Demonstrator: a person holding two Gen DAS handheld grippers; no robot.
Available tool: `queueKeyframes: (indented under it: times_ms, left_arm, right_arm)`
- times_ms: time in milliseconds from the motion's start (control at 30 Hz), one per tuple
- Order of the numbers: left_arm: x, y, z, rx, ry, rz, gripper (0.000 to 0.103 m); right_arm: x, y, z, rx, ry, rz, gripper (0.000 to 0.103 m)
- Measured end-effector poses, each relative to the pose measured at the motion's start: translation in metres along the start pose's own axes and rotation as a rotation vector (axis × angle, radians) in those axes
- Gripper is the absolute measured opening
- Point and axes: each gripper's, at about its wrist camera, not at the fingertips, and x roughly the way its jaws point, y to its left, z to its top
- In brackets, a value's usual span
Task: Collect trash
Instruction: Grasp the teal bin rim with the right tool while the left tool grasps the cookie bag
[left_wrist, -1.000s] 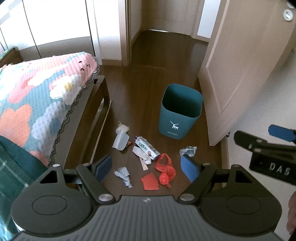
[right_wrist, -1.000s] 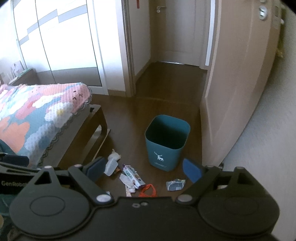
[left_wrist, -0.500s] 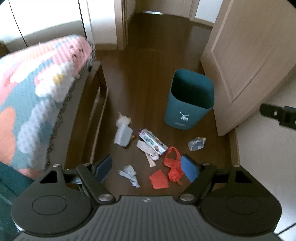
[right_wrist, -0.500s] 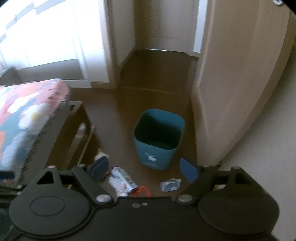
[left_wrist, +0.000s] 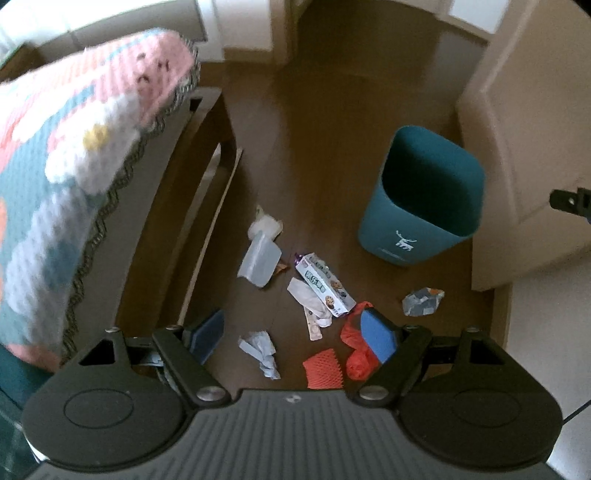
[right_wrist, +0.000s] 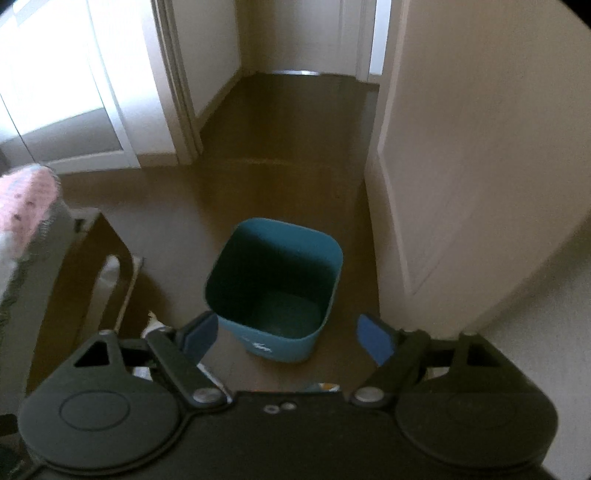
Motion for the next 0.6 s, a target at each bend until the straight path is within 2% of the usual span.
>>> queueKeyframes:
  times_ms: [167,233,433,600]
  left_arm:
    - [0.061,-0.01,0.015,0.004,0.017,0.017,0.082]
    - [0.098,-0.01,0.02,0.013,0.029,0.01,0.082]
    - [0.21,-0.015,0.024,0.055,0.073,0.044,0.082]
    - [0.297,-0.026,0.027,0.044,0.138,0.029,0.082]
  right_arm:
    - [0.06,-0.011,0.005,-0.06,0.031,-0.012,0.082]
    - [0.089,-0.009,0.006,-0.063,0.047,-0.019,0.077]
    - [0.177,0.0,0.003,-0.081,0.134,-0.037,0.074]
    - [0.236,-0.003,0.003,-0.134,0.209,-0.083,0.068]
